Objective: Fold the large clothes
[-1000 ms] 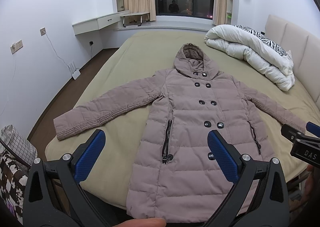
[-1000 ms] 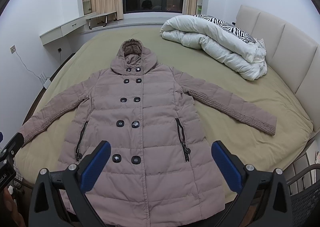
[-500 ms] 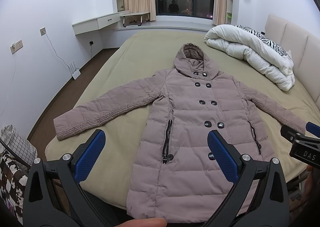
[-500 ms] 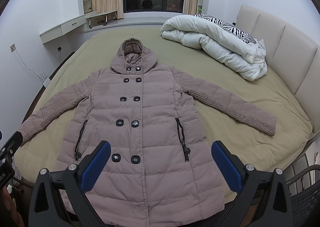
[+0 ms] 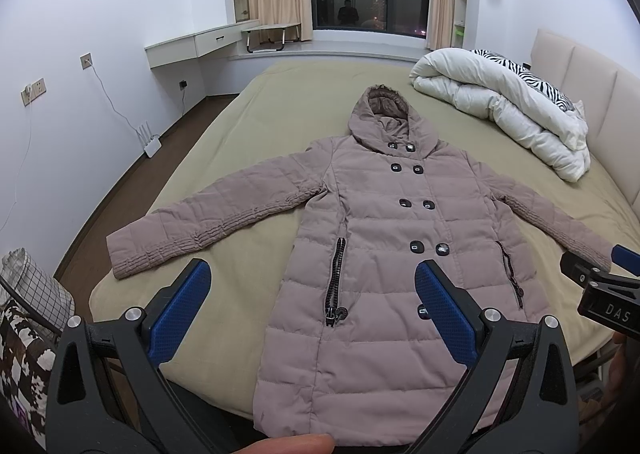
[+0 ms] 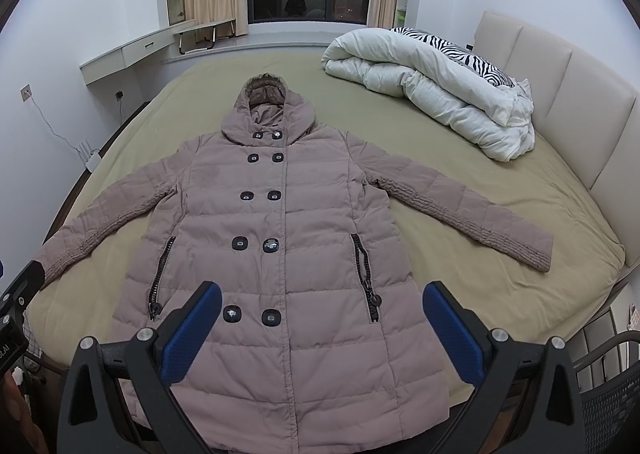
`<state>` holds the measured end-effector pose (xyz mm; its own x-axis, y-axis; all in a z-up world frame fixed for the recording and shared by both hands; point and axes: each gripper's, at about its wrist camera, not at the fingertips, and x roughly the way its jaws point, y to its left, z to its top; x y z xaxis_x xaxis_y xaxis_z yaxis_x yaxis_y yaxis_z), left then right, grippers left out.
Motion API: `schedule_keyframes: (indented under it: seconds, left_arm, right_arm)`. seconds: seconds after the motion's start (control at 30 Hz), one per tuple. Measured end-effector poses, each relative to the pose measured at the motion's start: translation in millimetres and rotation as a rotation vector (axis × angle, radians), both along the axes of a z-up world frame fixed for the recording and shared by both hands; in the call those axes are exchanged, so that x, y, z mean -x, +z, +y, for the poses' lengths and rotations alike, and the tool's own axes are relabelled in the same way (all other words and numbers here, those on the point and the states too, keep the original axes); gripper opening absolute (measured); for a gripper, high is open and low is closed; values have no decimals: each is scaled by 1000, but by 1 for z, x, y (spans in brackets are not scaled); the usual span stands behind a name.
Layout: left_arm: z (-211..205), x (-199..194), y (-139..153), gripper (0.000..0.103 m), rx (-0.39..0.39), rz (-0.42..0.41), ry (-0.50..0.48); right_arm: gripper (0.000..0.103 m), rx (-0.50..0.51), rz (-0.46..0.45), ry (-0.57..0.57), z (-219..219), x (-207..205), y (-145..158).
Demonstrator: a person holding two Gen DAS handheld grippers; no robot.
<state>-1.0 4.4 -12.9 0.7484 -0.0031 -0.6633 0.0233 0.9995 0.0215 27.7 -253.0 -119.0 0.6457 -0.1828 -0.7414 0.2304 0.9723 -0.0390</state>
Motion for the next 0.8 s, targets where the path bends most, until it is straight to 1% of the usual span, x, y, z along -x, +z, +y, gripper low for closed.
schedule_keyframes:
  seconds: [0.23,0.27,0.33,0.4,0.43,0.47,0.5,0.53,0.57,0.6,0.63,0.67,0.8]
  left_arm:
    - [0,0,-8,103,-6,2,4]
    - [1,0,-8,103,-6,2,3]
    - [1,0,-11,103,-10,2,4]
    - [-1,-2,-13,103,-16,3,7]
    - [-2,-4,-14,103,-18,6,5]
    - [-3,-7,-15,103,-19,12,3]
    - [-4,-8,-16,103,-19,15,2]
    - [-6,-11,-17,103,-21,20,1]
    - [-9,-15,-18,103,-22,25,1]
    - [-10,-17,-19,103,-23,29,1]
    - [-12,-20,-21,103,-22,35,-2]
    - [-15,-24,-23,103,-18,43,-6]
    - [-26,-40,-32,103,0,65,-31]
  right_arm:
    - [103,0,2,-2,-5,-4,10]
    - [103,-1,3,-3,-2,-4,-1]
    - [103,-6,6,-5,-3,-1,-10]
    - [103,-9,10,-6,-3,-1,-13]
    - [103,-13,15,-5,-4,2,-19]
    - [103,-15,20,-5,-7,-5,-28]
    - [103,-17,23,-5,-10,-8,-25]
    - [103,-22,28,-11,-14,-6,-32]
    - [103,-22,31,-13,-15,-11,-23]
    - [103,-25,35,-17,-18,-10,-27]
    - [103,-27,41,-20,-20,-15,-21]
    - [103,-28,47,-23,-22,-18,-21]
    - [103,-53,63,-40,-39,-23,-30]
